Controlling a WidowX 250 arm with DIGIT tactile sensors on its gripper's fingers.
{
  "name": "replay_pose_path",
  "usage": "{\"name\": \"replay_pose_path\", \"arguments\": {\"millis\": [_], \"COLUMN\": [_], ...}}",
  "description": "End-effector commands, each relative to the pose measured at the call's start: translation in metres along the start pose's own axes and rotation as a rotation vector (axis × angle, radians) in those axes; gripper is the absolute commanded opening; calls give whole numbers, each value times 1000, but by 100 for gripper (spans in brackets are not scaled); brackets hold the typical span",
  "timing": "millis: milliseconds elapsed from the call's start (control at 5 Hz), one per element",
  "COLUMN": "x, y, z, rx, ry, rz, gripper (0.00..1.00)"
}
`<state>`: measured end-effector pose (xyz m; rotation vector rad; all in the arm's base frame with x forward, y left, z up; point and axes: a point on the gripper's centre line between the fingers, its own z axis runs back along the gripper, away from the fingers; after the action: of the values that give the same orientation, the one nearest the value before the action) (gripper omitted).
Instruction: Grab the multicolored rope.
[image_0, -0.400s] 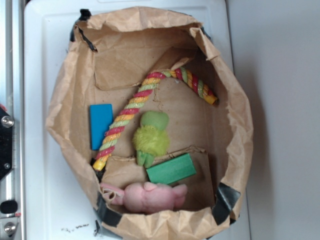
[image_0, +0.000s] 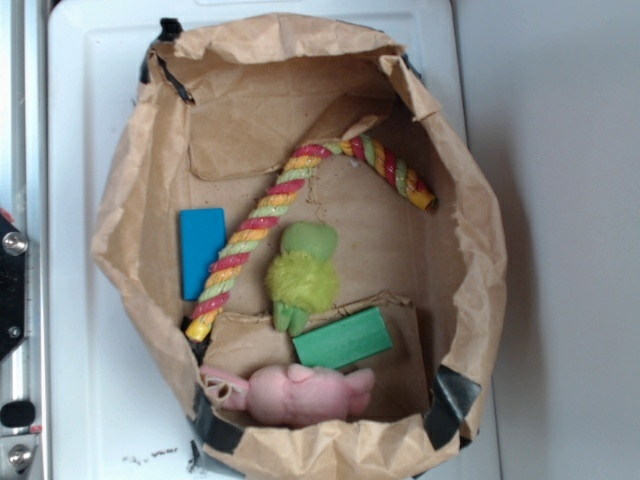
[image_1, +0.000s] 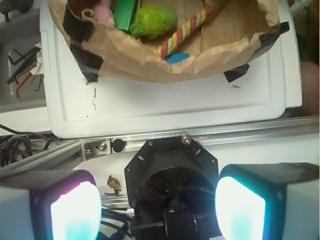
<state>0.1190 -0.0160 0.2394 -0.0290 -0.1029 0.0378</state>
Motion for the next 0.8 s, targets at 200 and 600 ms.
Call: {"name": "replay_pose_path", "arguments": {"millis": [200,600], "x": [98,146], "y": [-13,12], "z": [-11,-59], "rx": [36,82], "ry": [-46,-117], "rz": [84,11], "gripper": [100,100]}}
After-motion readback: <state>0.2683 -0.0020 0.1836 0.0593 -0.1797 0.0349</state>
